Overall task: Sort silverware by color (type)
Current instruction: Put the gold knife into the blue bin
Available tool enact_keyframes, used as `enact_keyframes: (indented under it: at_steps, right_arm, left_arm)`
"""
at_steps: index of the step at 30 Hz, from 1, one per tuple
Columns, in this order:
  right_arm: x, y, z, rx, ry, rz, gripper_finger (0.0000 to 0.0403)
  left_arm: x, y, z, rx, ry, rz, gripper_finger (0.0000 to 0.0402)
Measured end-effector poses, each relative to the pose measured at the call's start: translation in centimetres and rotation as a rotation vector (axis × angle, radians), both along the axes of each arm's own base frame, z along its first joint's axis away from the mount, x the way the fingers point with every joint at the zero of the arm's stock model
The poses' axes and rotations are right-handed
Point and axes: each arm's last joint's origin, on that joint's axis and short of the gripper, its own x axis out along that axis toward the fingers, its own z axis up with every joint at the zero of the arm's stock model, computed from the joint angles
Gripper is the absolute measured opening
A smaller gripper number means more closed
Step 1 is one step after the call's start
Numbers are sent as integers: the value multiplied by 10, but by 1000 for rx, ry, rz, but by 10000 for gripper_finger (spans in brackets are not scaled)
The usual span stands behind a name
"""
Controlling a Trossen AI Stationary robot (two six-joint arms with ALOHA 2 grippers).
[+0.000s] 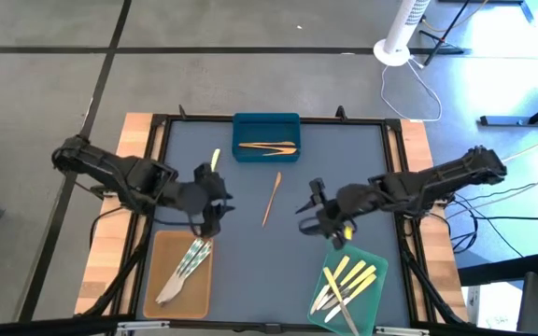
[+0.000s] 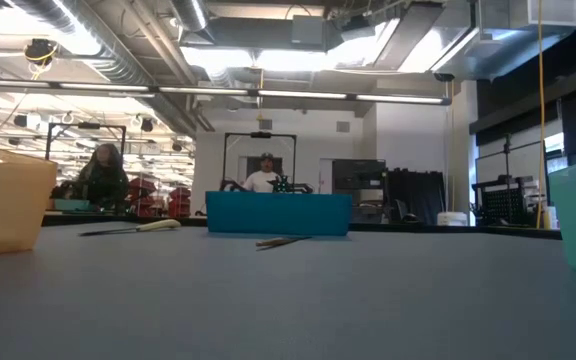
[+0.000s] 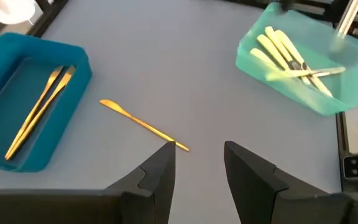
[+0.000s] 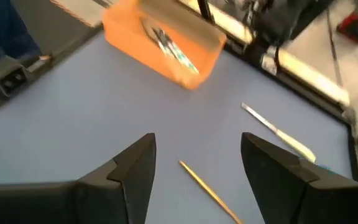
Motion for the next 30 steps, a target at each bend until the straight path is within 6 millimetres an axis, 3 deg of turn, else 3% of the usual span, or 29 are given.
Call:
enact_keyframes:
  at_steps: [9,19,30]
  right_arm:
    - [40,-45,-37,44,137,-53,225]
    - [77,-93,-84,175,262,-24,225]
    - [127,-109,-96,123,405,-29,225]
  left_arm:
    - [-9,-34,-3,50,-64,46,131]
    - [2,-55,-21,51,-35,68,131]
    - [23,-68,-47,93,43,73,131]
